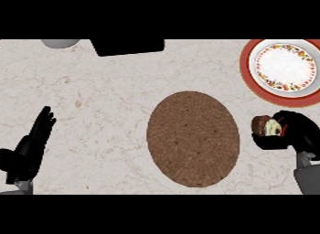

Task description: Pick the cupcake from the placemat and place it in the plate

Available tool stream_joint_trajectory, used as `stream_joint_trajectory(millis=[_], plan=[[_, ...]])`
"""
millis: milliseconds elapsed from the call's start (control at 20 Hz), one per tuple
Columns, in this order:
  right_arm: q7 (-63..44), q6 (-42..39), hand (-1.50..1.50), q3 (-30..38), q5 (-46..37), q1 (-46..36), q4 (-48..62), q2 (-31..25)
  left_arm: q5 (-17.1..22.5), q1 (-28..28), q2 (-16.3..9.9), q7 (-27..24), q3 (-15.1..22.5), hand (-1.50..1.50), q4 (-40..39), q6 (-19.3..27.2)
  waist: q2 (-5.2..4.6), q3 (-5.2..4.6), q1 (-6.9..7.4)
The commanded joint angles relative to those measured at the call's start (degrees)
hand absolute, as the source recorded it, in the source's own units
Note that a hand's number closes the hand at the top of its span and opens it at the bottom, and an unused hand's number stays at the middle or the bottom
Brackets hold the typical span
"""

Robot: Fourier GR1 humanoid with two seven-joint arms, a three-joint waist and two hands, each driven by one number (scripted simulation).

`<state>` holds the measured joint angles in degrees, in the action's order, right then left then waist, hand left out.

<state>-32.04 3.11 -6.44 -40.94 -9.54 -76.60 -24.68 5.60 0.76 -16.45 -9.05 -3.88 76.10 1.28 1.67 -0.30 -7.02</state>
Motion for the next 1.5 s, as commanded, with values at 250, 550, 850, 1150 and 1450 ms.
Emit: stream_joint_trajectory(millis=[250,550,850,1150,1450], plan=[[25.4,5.4,1.50,26.1,16.2,22.2,-0.8,-19.1,-0.5,1.4,1.3,0.5,1.6,0.00,2.6,0.0,-0.85,0.41,1.82],[28.4,2.5,1.50,38.3,22.1,31.5,-10.2,-21.9,-1.8,-0.7,1.3,4.1,3.3,0.00,6.8,-0.1,-1.31,0.26,5.37],[29.2,6.0,1.50,47.0,23.7,35.5,-22.2,-17.5,-1.6,-1.8,1.3,2.4,2.7,0.00,3.2,-1.9,-1.41,0.21,5.78],[21.1,2.3,1.50,45.5,20.5,28.2,-27.6,-17.9,-2.8,-4.2,2.5,1.9,2.7,0.00,1.2,-2.0,-1.67,0.26,6.89],[19.9,-3.3,1.50,43.9,20.8,16.3,-18.0,-24.2,-4.1,-3.4,3.3,1.8,2.6,0.00,2.4,-1.6,-1.74,0.30,7.55]])
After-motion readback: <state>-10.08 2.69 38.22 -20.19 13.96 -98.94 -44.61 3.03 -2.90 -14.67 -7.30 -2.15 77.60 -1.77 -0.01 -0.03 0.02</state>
